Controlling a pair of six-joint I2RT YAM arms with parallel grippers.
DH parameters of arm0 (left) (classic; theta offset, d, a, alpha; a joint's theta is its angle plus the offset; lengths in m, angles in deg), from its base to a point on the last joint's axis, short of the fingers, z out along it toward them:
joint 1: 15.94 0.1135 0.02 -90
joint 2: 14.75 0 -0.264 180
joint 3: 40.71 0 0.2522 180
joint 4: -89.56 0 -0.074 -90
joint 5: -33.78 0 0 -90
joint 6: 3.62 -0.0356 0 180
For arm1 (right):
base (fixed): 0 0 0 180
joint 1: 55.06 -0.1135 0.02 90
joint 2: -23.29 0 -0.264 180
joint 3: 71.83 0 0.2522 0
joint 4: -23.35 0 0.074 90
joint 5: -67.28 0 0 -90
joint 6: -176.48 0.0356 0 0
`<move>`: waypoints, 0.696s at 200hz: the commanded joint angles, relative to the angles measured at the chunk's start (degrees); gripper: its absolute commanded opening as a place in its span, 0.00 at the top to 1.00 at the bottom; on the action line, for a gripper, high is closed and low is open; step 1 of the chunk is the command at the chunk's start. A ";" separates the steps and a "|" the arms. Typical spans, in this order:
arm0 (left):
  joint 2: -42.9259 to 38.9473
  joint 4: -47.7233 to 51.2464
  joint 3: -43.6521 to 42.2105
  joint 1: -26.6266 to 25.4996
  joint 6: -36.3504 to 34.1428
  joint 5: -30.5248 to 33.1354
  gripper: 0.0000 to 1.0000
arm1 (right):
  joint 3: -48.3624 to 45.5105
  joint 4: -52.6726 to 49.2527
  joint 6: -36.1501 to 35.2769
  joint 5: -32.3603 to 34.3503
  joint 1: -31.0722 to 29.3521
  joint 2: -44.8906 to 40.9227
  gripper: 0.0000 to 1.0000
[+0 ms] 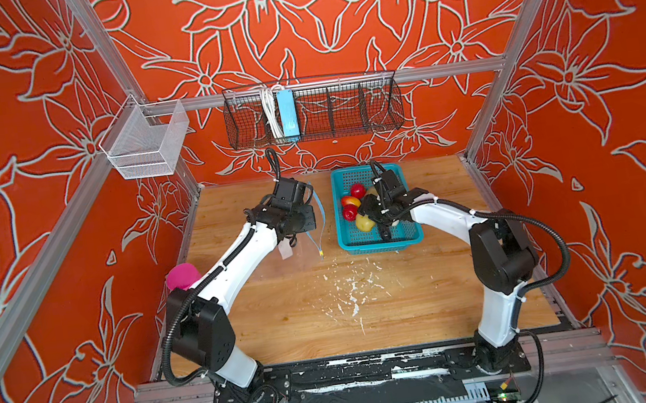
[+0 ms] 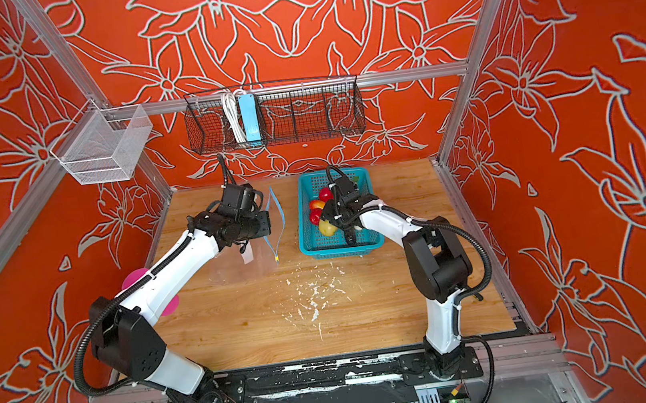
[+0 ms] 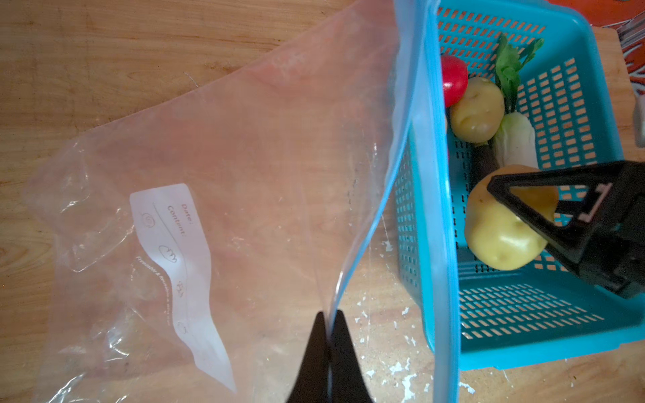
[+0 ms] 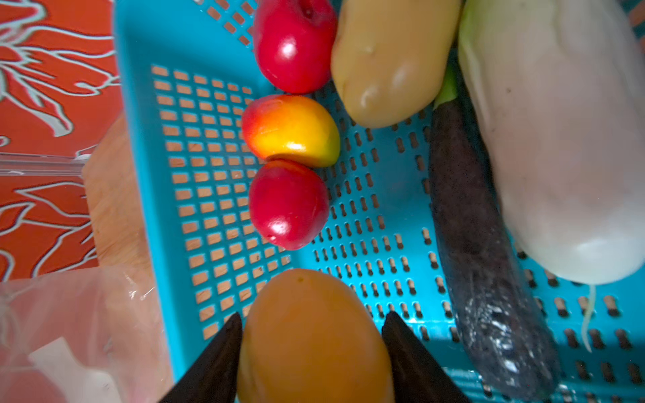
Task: Place the food in the zip-top bag and seal the zipper
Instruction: 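Lift the yellow potato out of the basket with the right gripper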
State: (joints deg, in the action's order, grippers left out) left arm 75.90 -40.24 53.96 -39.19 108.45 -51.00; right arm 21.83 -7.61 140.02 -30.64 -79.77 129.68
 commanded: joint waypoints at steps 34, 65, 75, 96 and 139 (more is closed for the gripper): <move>-2.16 0.09 0.25 0.22 -0.95 1.48 1.00 | -0.84 4.40 -1.42 -1.13 0.02 -4.49 0.64; -2.07 0.59 0.47 0.22 -0.94 1.55 1.00 | -1.79 6.68 -0.71 -4.65 0.02 -4.91 0.65; -1.82 0.82 0.74 0.22 -0.94 1.35 1.00 | -2.57 7.56 -0.28 -5.32 -0.05 -5.12 0.65; -1.62 0.64 0.66 0.24 -0.75 0.78 1.00 | -4.49 9.46 0.48 -5.57 -0.14 -6.24 0.66; -2.17 0.61 0.42 0.22 -0.60 0.32 1.00 | -5.81 11.03 0.18 -5.88 -0.67 -9.27 0.66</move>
State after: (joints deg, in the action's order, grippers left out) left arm 75.38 -40.10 53.93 -39.19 108.07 -50.35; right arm 16.50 0.20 139.47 -35.78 -79.90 124.43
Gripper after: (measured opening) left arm 0.049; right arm 0.618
